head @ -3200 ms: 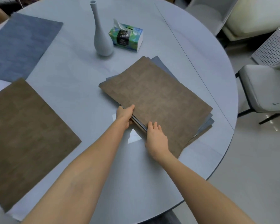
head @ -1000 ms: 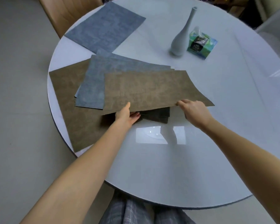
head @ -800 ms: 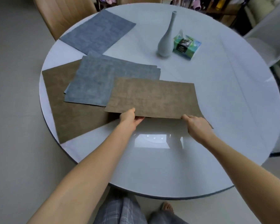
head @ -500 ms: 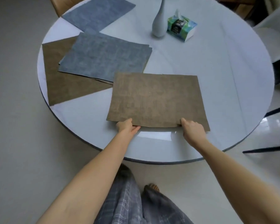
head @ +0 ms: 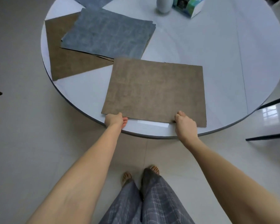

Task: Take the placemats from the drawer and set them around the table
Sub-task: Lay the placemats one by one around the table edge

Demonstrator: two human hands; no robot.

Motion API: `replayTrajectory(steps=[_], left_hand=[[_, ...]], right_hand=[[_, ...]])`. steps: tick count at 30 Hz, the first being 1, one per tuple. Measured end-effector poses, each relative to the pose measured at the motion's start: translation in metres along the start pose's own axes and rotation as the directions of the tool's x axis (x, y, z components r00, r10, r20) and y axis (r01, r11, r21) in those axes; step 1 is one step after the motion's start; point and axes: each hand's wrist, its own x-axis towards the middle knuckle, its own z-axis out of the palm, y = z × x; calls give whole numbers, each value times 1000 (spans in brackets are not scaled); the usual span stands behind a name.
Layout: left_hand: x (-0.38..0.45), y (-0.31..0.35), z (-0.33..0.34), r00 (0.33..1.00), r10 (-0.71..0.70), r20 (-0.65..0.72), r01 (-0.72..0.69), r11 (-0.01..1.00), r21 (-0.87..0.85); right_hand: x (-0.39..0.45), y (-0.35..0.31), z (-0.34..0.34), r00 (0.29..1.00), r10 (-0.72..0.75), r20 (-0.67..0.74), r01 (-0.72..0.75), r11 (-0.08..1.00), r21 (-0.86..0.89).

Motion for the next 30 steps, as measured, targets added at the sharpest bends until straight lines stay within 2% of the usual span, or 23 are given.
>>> replayTrajectory(steps=[5, 22, 30], left_hand=[[4, -7, -5, 1000, 9, 24, -9, 1000, 4], [8, -28, -13, 995, 98, -28, -97, 995, 12], [4, -26, -13, 993, 103, -48, -101, 994, 39]], right_hand=[[-7, -4, 12, 997, 39, -64, -32, 994, 104], [-23, -14, 29, 985, 108, -136, -93, 989, 112], [-26, -18, 30, 980, 96, -174, -71, 987, 142]])
